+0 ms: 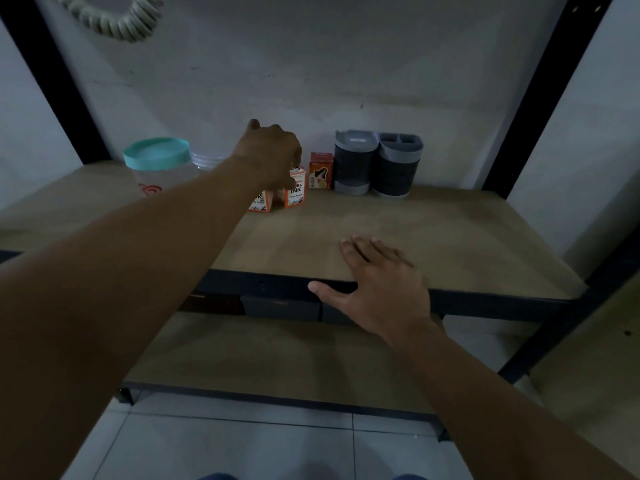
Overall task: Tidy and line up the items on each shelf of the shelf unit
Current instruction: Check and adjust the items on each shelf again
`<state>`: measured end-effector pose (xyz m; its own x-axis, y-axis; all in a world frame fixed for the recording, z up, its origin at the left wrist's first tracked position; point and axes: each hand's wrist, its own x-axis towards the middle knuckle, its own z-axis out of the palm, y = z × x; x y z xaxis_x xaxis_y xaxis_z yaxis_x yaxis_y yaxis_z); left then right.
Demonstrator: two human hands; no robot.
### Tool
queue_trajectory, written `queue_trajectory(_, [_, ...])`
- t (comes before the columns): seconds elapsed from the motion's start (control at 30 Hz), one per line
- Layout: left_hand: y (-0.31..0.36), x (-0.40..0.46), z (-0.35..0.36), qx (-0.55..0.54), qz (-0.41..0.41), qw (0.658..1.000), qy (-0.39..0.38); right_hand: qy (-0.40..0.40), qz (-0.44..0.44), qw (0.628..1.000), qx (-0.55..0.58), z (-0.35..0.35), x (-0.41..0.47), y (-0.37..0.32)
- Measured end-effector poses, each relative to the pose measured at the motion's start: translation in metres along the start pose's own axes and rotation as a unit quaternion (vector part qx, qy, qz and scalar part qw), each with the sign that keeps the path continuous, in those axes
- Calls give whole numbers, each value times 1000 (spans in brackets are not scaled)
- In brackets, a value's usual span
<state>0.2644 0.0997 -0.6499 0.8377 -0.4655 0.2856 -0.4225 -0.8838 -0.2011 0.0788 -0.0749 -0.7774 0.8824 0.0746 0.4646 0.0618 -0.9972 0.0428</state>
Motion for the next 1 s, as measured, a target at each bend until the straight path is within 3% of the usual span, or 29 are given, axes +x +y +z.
queue_trajectory(0.23, [1,7,2,-87,-14,996,-23,25,-3,1000,9,4,0,1])
queue_trajectory(0.57, [-1,18,1,-112,-67,991,-22,31,1,999,8,8,0,2])
queue_trajectory(1.0, [4,30,1,-147,-45,988,7,33,-1,999,7,10,0,2])
